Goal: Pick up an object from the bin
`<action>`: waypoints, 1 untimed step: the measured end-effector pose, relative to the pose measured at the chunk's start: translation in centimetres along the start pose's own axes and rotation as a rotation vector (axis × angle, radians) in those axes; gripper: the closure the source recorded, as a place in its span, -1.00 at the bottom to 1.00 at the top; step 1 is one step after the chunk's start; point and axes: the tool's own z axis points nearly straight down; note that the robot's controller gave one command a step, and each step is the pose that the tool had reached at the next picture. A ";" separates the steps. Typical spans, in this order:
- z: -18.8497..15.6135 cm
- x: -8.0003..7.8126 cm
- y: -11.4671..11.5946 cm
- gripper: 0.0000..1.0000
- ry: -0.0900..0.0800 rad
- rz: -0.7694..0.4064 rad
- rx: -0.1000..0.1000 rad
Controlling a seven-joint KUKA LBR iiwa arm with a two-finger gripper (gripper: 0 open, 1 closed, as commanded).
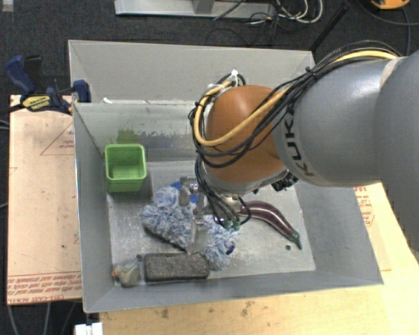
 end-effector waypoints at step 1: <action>-0.4 -0.2 -0.1 -1.00 -0.008 0.003 -0.001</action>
Offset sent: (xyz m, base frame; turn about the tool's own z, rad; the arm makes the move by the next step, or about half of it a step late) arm 0.0159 -0.0025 -0.0854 -0.0895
